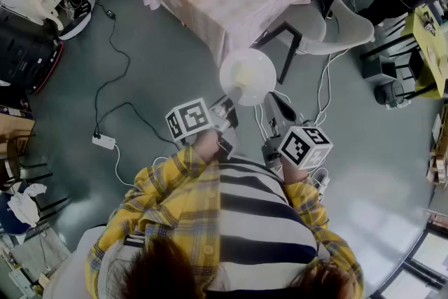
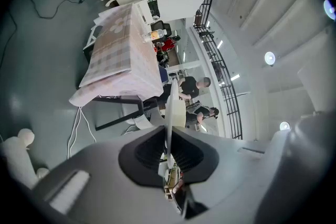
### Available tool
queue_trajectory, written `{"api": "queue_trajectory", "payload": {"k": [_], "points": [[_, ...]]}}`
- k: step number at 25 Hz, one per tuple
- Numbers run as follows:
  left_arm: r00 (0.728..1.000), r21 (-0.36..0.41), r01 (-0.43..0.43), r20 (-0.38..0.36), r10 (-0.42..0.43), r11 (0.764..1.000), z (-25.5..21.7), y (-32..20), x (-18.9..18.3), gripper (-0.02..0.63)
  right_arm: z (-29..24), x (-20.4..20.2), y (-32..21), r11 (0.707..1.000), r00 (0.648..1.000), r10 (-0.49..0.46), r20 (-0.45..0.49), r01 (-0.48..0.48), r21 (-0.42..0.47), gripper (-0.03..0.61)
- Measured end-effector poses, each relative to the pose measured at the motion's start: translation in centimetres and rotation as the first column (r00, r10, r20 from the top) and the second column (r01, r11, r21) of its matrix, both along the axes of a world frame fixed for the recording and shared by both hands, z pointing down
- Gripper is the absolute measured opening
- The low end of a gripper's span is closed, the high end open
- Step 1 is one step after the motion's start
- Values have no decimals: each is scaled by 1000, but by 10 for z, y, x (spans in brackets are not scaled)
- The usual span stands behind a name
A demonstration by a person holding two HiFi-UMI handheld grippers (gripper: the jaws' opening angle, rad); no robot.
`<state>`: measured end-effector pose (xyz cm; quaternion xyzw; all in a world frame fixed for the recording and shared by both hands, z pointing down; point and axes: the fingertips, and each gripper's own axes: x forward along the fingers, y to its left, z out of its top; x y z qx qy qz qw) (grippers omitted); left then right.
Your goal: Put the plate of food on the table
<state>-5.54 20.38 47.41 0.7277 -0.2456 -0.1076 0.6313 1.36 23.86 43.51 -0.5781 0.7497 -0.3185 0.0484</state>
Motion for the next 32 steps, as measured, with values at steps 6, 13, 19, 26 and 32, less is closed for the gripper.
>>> {"api": "queue_trajectory", "payload": {"k": [6,13,19,26,32], "points": [[1000,-12,8,-2,-8,1000,5,0,-1,8,3,0,0,1000,1000,-1,-2,1,-5,-4],[1000,-14,7,-4,-8,1000,6,0,-1,8,3,-1,0,1000,1000,-1,3,1,0,-3],[1000,-44,18,-16,-19,999,11,0,-4,8,3,-7,-2,1000,1000,-5,20,5,-1,-3],[1000,-71,8,-16,-9,997,19,-2,-9,8,12,-12,-12,1000,1000,10,23,-9,-23,-3],[1000,-61,-17,5,17,998,23,-18,-20,8,16,-25,-30,999,1000,20,13,-19,-31,-3]]}}
